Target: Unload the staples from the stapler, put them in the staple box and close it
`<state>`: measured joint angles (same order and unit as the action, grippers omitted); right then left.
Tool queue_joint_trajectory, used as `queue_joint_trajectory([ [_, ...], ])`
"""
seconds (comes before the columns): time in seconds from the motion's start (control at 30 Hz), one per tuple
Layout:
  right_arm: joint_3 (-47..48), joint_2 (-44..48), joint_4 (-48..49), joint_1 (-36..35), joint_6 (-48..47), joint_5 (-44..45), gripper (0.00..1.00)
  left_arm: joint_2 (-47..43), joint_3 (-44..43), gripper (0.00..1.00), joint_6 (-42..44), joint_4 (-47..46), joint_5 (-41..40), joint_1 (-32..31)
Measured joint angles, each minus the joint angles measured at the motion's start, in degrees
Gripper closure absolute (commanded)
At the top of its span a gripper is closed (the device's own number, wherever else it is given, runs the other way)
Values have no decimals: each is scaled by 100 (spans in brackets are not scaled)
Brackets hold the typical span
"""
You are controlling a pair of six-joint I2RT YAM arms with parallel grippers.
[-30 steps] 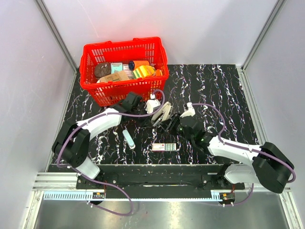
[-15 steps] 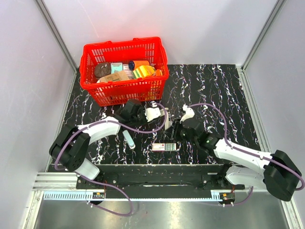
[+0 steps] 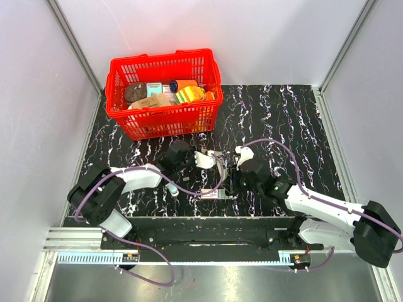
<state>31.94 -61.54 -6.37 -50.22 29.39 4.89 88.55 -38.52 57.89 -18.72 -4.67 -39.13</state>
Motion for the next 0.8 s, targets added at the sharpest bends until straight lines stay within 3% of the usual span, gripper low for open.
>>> queue_joint_trajectory([
  [0.1, 31, 0, -57, 0, -55, 20, 100, 4, -44, 96, -50, 42, -195, -120],
  [0.27, 348, 0, -247, 70, 35, 299, 100, -24, -750, 61, -914, 1274, 4, -195],
  [0.33, 662, -9, -339, 299, 136, 634, 100, -79, -1231, 55, -1434, 1971, 376, -216],
  [0.53, 1392, -125, -730, 1513, 74, 1274, 100, -522, -1784, 49, -2514, 3021, 1499, -275],
  [0.8, 1738, -824, -629, 1851, -422, 1810, 100, -439, -1934, 49, -2896, 3947, 1954, 328],
])
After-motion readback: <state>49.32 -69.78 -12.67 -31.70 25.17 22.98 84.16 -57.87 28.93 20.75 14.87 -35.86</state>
